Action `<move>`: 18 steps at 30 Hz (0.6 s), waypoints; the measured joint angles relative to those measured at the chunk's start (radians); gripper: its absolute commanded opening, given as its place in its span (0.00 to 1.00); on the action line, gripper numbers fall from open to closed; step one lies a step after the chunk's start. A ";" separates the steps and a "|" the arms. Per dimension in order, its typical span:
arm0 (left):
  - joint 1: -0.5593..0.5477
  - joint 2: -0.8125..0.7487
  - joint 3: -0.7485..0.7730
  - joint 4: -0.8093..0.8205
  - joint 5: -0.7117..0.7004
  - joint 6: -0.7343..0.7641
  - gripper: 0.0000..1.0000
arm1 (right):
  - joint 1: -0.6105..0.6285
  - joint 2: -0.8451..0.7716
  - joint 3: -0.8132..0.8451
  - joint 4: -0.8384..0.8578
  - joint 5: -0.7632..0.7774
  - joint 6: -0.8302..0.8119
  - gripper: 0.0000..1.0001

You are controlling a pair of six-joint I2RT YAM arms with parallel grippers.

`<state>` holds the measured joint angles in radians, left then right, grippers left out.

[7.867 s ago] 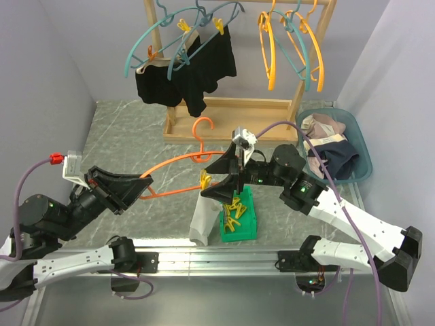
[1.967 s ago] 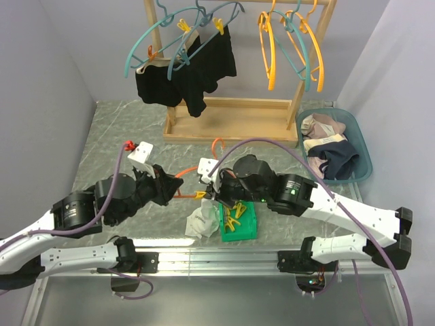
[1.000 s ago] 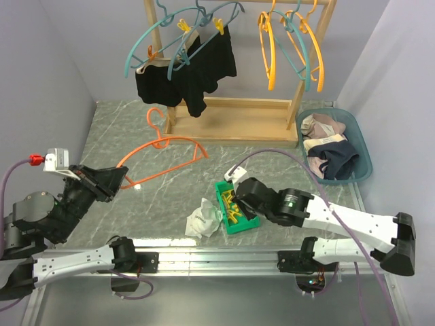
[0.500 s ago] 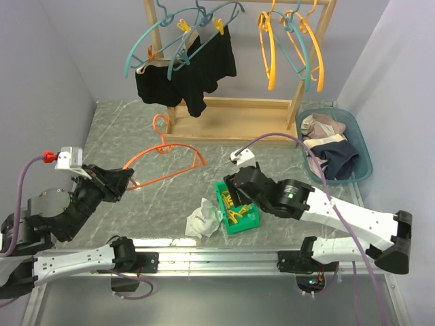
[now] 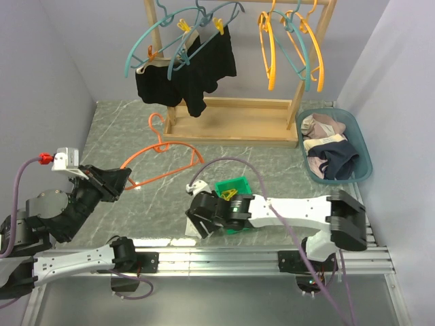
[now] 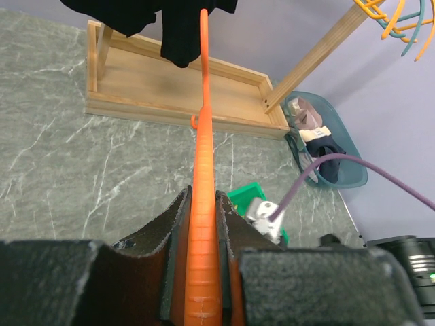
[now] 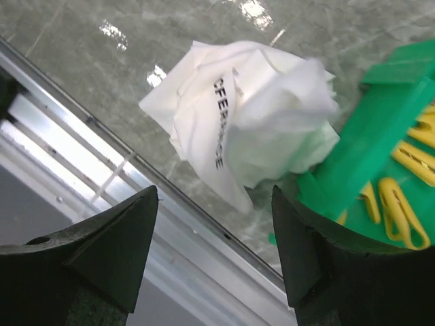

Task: Remove the underwear clipped to the hanger
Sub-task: Pick up the underwear from the center of the board.

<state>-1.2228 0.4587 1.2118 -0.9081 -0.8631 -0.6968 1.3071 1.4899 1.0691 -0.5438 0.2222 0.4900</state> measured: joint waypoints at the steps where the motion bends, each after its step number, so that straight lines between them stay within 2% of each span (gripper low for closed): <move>1: 0.000 0.000 0.000 0.000 0.000 0.000 0.01 | 0.005 0.029 0.012 -0.001 0.001 0.011 0.75; 5: 0.000 -0.001 0.000 -0.001 0.000 -0.001 0.01 | 0.006 0.123 0.069 0.012 0.009 0.035 0.75; 8: 0.000 -0.006 -0.004 -0.003 -0.002 -0.005 0.01 | 0.006 0.186 0.084 0.047 0.004 0.048 0.64; 9: 0.000 -0.010 -0.006 -0.004 -0.003 -0.005 0.01 | 0.006 0.208 0.085 0.057 0.003 0.057 0.50; 11: 0.000 -0.015 -0.009 -0.009 -0.003 -0.007 0.01 | 0.006 0.259 0.085 0.070 -0.002 0.075 0.35; 13: 0.000 -0.020 -0.009 -0.019 -0.005 -0.008 0.01 | 0.006 0.306 0.082 0.080 -0.008 0.095 0.24; 15: 0.000 -0.022 -0.009 -0.024 -0.007 -0.008 0.01 | 0.006 0.321 0.075 0.084 -0.010 0.108 0.24; 16: 0.000 -0.022 -0.009 -0.026 -0.008 -0.007 0.01 | 0.006 0.320 0.074 0.084 -0.010 0.115 0.21; 18: 0.000 -0.022 -0.009 -0.026 -0.007 -0.007 0.01 | 0.006 0.319 0.074 0.090 -0.009 0.118 0.03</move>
<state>-1.2228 0.4366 1.2026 -0.9337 -0.8703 -0.7040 1.3132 1.8084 1.1427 -0.4541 0.2131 0.6079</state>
